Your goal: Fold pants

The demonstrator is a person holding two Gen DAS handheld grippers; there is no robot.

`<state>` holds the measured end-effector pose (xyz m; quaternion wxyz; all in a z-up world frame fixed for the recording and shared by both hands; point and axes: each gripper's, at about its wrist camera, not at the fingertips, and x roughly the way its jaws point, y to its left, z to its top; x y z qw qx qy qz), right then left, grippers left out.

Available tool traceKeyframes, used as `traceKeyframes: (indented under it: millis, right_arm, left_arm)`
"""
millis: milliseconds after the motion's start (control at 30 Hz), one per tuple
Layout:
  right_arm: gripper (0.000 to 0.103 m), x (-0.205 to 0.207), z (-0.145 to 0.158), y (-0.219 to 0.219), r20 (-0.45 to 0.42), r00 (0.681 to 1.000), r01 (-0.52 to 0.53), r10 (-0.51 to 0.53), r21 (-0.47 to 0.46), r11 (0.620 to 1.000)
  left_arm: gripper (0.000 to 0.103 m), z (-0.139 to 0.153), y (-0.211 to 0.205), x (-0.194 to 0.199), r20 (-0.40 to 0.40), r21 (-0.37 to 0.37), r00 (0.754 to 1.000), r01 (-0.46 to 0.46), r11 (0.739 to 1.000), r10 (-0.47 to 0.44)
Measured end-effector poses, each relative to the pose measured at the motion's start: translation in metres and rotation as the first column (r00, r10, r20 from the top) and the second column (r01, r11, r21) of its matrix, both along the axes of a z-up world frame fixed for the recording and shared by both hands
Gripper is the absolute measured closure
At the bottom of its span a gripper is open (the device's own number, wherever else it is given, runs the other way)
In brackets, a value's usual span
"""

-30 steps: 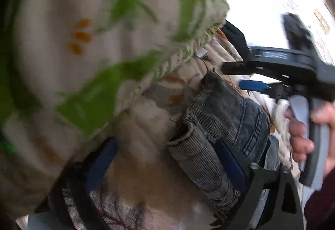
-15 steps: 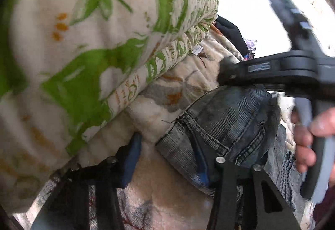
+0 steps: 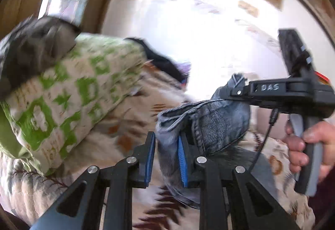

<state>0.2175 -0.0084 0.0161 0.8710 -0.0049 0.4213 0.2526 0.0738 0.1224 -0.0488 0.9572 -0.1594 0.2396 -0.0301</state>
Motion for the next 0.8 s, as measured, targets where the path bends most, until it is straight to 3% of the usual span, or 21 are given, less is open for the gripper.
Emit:
traceKeyframes:
  millis: [100, 167, 233, 333, 500, 600, 700, 733, 800]
  right_arm:
    - [0.091, -0.016, 0.010, -0.046, 0.017, 0.998, 0.064, -0.064, 0.031, 0.998]
    - [0.091, -0.022, 0.007, -0.079, 0.021, 0.992, 0.119, -0.121, 0.052, 0.991]
    - [0.091, -0.029, 0.003, -0.113, 0.010, 0.984, 0.176, -0.177, 0.080, 0.981]
    - [0.091, -0.035, -0.014, -0.167, -0.018, 0.962, 0.271, -0.271, 0.153, 0.951]
    - [0.092, -0.040, -0.034, -0.234, -0.068, 0.923, 0.384, -0.378, 0.232, 0.894]
    - [0.092, -0.043, -0.048, -0.272, -0.119, 0.905, 0.425, -0.408, 0.281, 0.861]
    - [0.089, -0.041, -0.087, -0.294, -0.223, 0.891, 0.452, -0.396, 0.337, 0.826]
    - [0.086, -0.039, -0.103, -0.297, -0.270, 0.875, 0.477, -0.403, 0.334, 0.813]
    - [0.073, -0.035, -0.133, -0.305, -0.360, 0.828, 0.538, -0.429, 0.298, 0.788]
  left_arm:
    - [0.064, 0.013, -0.025, -0.017, 0.068, 0.058, 0.995, 0.068, 0.996, -0.072]
    - [0.045, 0.022, -0.040, -0.031, 0.114, 0.128, 0.988, 0.090, 0.988, -0.105]
    - [0.037, 0.030, -0.052, -0.037, 0.146, 0.174, 0.981, 0.099, 0.980, -0.125]
    - [0.033, 0.032, -0.070, -0.020, 0.130, 0.187, 0.979, 0.131, 0.974, -0.156]
    - [0.032, 0.018, -0.111, 0.031, 0.013, 0.249, 0.971, 0.227, 0.942, -0.237]
    - [0.032, 0.007, -0.146, 0.046, -0.072, 0.272, 0.948, 0.317, 0.909, -0.309]
    - [0.032, -0.012, -0.182, 0.057, -0.144, 0.297, 0.920, 0.391, 0.871, -0.364]
    - [0.032, -0.020, -0.192, 0.058, -0.175, 0.292, 0.903, 0.428, 0.855, -0.393]
    - [0.031, -0.043, -0.215, 0.059, -0.281, 0.347, 0.864, 0.497, 0.795, -0.418]
